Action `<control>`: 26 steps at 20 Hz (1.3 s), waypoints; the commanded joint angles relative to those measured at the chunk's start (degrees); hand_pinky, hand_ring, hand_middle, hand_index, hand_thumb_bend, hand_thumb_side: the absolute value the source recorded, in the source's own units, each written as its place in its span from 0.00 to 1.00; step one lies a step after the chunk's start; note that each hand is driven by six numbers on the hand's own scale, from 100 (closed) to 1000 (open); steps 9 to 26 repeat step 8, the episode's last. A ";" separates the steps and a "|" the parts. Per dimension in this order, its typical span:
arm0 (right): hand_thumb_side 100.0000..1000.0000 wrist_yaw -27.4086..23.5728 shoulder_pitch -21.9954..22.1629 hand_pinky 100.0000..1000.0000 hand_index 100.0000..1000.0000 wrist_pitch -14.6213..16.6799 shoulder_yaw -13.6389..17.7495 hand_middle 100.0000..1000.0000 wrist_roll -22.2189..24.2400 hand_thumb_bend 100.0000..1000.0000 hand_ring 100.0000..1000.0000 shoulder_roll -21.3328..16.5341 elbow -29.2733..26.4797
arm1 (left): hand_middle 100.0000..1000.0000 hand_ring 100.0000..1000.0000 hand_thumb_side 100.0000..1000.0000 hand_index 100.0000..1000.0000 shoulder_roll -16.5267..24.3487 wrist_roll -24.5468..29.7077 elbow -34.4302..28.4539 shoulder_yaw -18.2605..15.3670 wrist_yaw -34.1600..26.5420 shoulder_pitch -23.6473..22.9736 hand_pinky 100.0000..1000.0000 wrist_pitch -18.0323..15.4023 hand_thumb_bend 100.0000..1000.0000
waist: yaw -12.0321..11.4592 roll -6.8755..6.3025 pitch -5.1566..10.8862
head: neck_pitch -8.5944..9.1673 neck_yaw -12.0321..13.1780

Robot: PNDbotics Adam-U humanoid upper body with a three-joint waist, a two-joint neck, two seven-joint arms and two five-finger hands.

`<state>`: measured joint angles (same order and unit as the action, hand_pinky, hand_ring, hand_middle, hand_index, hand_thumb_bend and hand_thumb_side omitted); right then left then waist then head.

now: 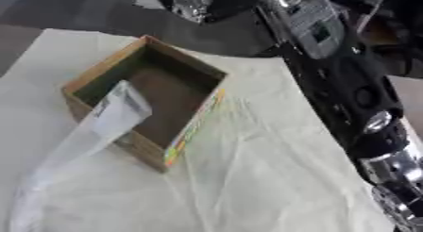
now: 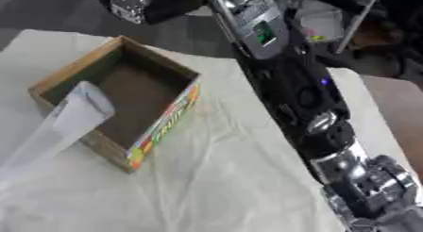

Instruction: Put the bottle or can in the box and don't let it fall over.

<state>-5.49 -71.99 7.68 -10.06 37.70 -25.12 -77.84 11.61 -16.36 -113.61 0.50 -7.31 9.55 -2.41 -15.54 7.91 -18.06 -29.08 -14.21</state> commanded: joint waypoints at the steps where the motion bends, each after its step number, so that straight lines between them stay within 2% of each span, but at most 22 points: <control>1: 0.18 -2.25 -0.83 0.92 0.77 -1.22 1.19 0.75 -1.01 0.00 0.68 -2.20 -2.54 | 0.59 0.39 0.78 0.69 0.47 -0.15 -0.98 -0.24 0.10 0.00 0.79 -0.13 0.06 | 0.32 -0.96 1.91 | -0.28 0.13; 5: 0.13 -6.06 -0.10 0.91 0.77 -2.73 2.21 0.75 -3.07 0.00 0.68 -4.02 -5.42 | 0.59 0.39 0.78 0.69 0.55 -0.32 -0.98 -0.46 0.17 -0.57 0.79 -0.15 0.06 | 1.15 -1.65 2.50 | -0.47 0.06; 8: 0.08 -9.78 0.88 0.90 0.77 -3.77 3.18 0.74 -5.21 0.00 0.68 -6.98 -8.68 | 0.59 0.39 0.78 0.69 0.68 -0.62 -0.98 -0.71 0.28 -1.06 0.79 -0.20 0.06 | 2.05 -2.24 2.99 | -1.34 -0.53; 26: 0.08 -9.78 0.88 0.90 0.77 -3.77 3.18 0.74 -5.21 0.00 0.68 -6.98 -8.68 | 0.59 0.39 0.78 0.69 0.68 -0.62 -0.98 -0.71 0.28 -1.06 0.79 -0.20 0.06 | 2.05 -2.24 2.99 | -1.34 -0.53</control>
